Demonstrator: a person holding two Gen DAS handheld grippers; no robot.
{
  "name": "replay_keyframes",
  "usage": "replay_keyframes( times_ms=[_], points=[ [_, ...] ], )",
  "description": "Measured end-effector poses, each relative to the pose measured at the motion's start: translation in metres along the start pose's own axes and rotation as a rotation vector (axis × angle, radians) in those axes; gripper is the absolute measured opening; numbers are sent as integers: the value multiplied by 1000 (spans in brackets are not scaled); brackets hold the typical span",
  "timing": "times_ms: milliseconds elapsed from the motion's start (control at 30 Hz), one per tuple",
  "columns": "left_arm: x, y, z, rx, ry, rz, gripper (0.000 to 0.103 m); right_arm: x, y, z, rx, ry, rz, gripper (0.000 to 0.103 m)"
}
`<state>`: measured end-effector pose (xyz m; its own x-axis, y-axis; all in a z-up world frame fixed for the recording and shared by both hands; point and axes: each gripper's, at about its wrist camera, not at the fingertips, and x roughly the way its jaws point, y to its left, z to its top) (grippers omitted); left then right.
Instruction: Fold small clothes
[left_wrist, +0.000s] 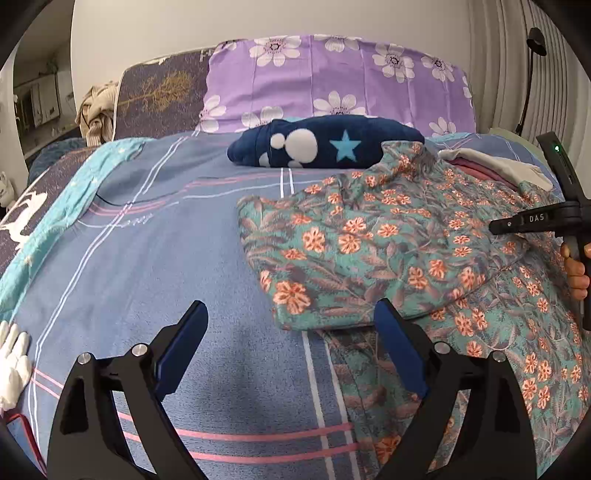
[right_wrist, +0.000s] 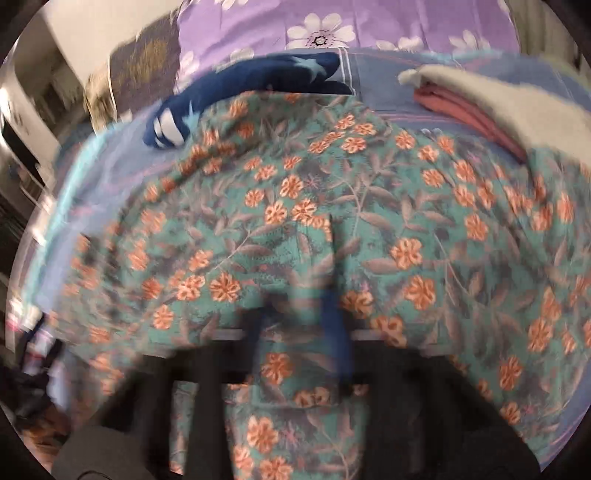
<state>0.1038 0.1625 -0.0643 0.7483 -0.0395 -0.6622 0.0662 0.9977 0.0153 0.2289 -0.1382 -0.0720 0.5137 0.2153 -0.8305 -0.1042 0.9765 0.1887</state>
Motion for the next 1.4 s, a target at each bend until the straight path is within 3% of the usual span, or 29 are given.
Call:
replay_keyframes(
  times_ms=[133,233,267,367,467,500,533,600,667,700,767,833,1133,1200,1233,1333,1400],
  points=[
    [2,5,0,-26,9,-14,92,-44,-10,14,61,-153,-21,6],
    [5,5,-1,-25,24,-7,92,-71,-23,26,52,-271,-193,6],
    [6,4,-1,-22,30,-5,92,-71,-29,28,46,-271,-215,6],
    [10,-1,-2,-3,48,10,92,-49,-50,27,62,-167,-159,8],
    [12,-7,-2,29,60,27,92,-32,-56,17,60,-128,-211,12],
    [13,-9,-2,35,61,36,92,-31,-57,15,64,-133,-224,17],
    [14,-10,0,39,62,50,92,-30,-59,14,77,-138,-245,33],
    [17,-11,5,31,59,101,85,-32,-64,12,99,-153,-255,43],
    [20,-9,14,4,44,126,66,-37,-66,10,100,-157,-245,43],
    [21,-8,16,-5,41,119,62,-41,-66,9,98,-163,-234,43],
    [24,-9,19,-7,35,97,38,-49,-66,8,86,-170,-224,46],
    [23,-14,17,22,30,103,29,-55,-64,3,72,-173,-218,49],
    [14,1,3,-22,70,99,28,-47,-82,-21,104,-69,-158,50],
    [4,1,5,-20,53,75,29,-42,-87,-25,126,-47,-139,43],
    [-1,3,6,-37,45,31,35,-41,-87,-24,127,-47,-133,37],
    [-16,19,20,-157,-4,-133,67,-41,-85,-23,115,-42,-102,21],
    [-9,30,37,-212,-23,-161,68,-41,-84,-22,111,-43,-111,21]
  ],
)
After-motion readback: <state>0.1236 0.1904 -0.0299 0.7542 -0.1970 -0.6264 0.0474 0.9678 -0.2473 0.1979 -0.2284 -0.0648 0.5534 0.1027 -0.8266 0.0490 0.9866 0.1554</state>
